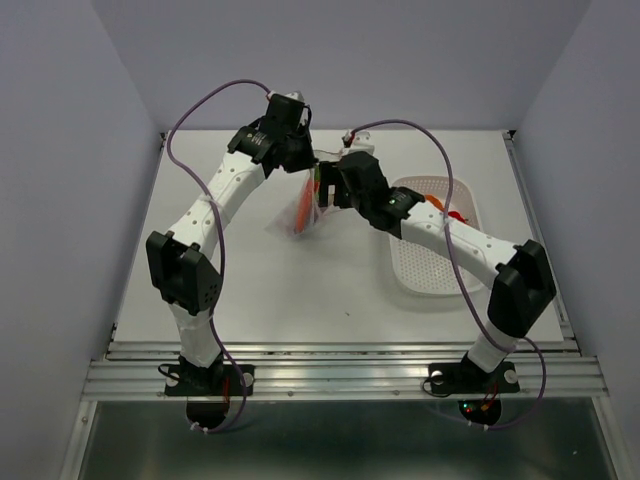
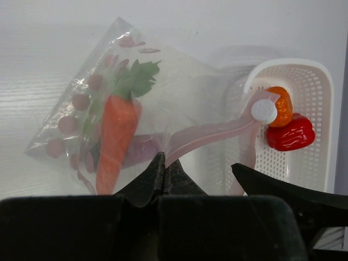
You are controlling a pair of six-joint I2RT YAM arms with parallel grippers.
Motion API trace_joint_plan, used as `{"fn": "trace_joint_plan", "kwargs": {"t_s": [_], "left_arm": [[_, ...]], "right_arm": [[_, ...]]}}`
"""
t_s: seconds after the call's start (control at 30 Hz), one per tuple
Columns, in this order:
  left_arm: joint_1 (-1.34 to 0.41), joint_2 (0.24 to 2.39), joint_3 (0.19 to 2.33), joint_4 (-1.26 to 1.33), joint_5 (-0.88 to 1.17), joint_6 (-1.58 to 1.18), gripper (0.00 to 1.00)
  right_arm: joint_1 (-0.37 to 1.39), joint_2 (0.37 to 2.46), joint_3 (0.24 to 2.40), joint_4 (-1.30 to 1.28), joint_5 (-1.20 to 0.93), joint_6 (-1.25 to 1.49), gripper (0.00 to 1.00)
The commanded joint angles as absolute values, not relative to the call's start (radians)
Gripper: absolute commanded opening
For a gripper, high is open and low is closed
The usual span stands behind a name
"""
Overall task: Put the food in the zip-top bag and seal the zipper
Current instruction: Place the fake vegetable in the zipper food storage bag, then pick up the fake vegetable from the bin.
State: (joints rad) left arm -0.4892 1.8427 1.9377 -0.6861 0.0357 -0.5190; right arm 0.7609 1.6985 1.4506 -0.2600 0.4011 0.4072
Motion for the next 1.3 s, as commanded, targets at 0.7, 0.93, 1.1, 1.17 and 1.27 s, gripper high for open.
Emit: {"fn": "trace_joint_plan", "kwargs": {"t_s": [0.7, 0.93, 1.1, 1.17, 1.27], "left_arm": [[-0.486, 1.79, 1.934, -0.647, 0.043, -0.483, 0.0], [-0.486, 1.784, 1.919, -0.652, 0.034, -0.477, 0.0], [-0.486, 1.787, 1.908, -0.64, 0.052, -0.476, 0.0], [-0.486, 1.792, 1.911, -0.643, 0.055, -0.472, 0.0], [-0.486, 1.79, 1.905, -0.641, 0.045, -0.474, 0.0]], "right_arm": [[0.273, 1.393, 1.275, -0.414, 0.097, -0.075, 1.0], [0.253, 1.552, 1.249, -0.416, 0.182, -0.351, 1.0], [0.253, 1.661, 1.287, -0.416, 0.195, -0.41, 1.0], [0.253, 1.693, 1.301, -0.411, 0.187, -0.422, 1.0], [0.253, 1.719, 1.299, -0.399, 0.169, -0.442, 1.0]]}}
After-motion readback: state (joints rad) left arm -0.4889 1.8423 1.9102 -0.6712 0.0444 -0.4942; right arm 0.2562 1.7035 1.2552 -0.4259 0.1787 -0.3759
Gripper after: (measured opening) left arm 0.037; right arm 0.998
